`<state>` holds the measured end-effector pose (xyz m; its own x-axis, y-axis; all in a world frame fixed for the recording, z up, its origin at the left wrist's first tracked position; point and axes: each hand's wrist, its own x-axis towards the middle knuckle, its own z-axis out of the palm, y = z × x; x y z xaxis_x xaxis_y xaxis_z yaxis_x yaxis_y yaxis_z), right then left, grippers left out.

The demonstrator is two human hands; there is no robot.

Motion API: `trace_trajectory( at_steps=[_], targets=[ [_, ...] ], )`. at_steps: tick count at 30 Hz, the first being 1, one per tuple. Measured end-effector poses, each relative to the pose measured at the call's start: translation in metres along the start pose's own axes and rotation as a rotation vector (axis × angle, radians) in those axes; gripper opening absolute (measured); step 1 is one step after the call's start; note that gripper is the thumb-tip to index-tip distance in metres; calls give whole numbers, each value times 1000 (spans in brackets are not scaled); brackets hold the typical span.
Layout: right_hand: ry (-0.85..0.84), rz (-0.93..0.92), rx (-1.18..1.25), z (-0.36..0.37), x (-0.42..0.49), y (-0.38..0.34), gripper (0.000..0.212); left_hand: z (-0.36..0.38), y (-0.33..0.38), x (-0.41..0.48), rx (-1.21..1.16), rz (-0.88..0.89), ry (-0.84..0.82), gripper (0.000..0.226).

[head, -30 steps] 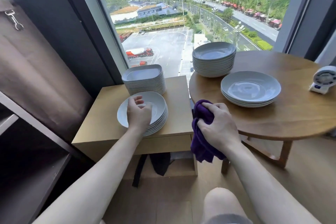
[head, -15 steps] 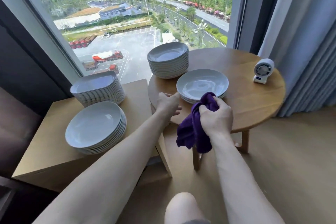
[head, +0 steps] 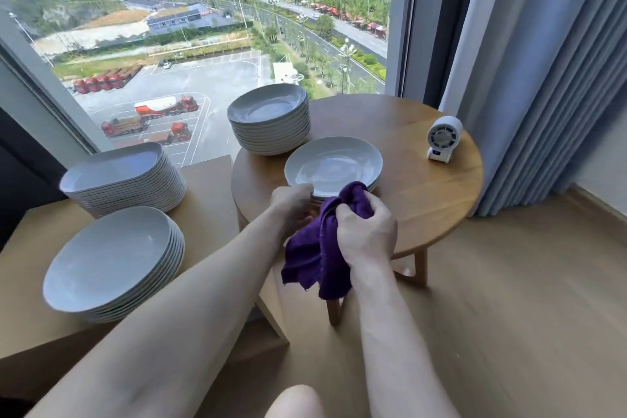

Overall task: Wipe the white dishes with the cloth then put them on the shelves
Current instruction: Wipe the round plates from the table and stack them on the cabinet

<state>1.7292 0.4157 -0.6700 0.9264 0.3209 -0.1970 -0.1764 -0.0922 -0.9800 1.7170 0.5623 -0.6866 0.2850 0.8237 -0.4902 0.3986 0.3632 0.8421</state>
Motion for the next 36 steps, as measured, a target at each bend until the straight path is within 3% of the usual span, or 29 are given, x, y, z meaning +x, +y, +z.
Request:
trace_trajectory(
  at_steps=[15,22,26,32,36],
  targets=[
    [-39,-50,17,-5,-9,-12,27,-19,38,-31,-397,28,-116,38],
    [-85,-192,189,-9,-18,-25,24,-66,30,-55,-512,39,-225,30],
    [-190,-225,227,-7,-23,-27,26,-119,9,-70,-702,7,-241,42],
    [-372,-228,241,2,-45,-28,25,-184,-30,-108,-704,-1,-240,67],
    [-544,-268,196,15,-77,-25,29,-216,-62,-134,-758,42,-277,62]
  ],
)
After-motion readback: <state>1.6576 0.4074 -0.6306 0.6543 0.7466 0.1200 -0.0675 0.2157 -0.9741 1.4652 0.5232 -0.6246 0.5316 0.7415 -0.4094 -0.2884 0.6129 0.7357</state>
